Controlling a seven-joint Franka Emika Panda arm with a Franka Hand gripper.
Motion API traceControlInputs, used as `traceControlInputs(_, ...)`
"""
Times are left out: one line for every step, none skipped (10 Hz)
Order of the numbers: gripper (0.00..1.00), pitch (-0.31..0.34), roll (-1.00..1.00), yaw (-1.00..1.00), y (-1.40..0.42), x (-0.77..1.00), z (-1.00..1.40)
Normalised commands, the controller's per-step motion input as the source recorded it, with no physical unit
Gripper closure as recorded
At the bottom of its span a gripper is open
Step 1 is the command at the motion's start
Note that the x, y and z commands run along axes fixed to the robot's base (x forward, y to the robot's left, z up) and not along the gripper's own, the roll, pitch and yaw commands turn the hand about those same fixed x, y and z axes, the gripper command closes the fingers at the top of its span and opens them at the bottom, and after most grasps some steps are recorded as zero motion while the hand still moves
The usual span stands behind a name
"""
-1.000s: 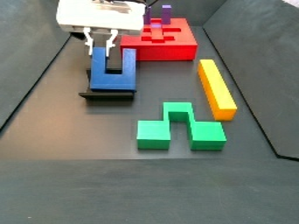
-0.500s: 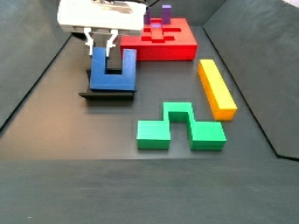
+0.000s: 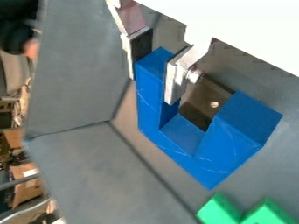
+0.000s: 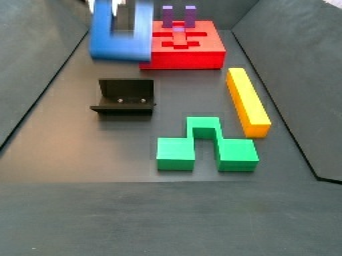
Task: Pick up the blue object. Move up. Place the blue object on the fixture. Regrasp the blue object. Move to above the board. Insert the blue object.
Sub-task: Move to above the board.
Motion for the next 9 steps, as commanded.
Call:
traceControlInputs(1.00, 0.025, -0.03, -0.01, 0.01, 0.00, 1.40)
traceControlInputs(1.00, 0.033, -0.02, 0.00, 0.01, 0.00, 1.40)
traceControlInputs(1.00, 0.048, -0.01, 0.00, -0.01, 0.01, 0.67)
traceControlInputs(1.00, 0.067, 0.01, 0.01, 0.00, 0.03, 0.20)
traceControlInputs(1.00, 0.127, -1.00, -0.11, -1.40, -1.15, 0.28)
traceControlInputs(1.00, 0.119, -1.00, -0.10, -1.40, -1.18, 0.30)
traceControlInputs(1.00, 0.106, -1.00, -0.10, -1.40, -1.24, 0.32)
traceControlInputs(1.00, 0.108, -1.00, -0.08, -1.40, -1.32, 0.29)
traceControlInputs(1.00, 0.114, -1.00, -0.08, -1.40, -1.34, 0.30)
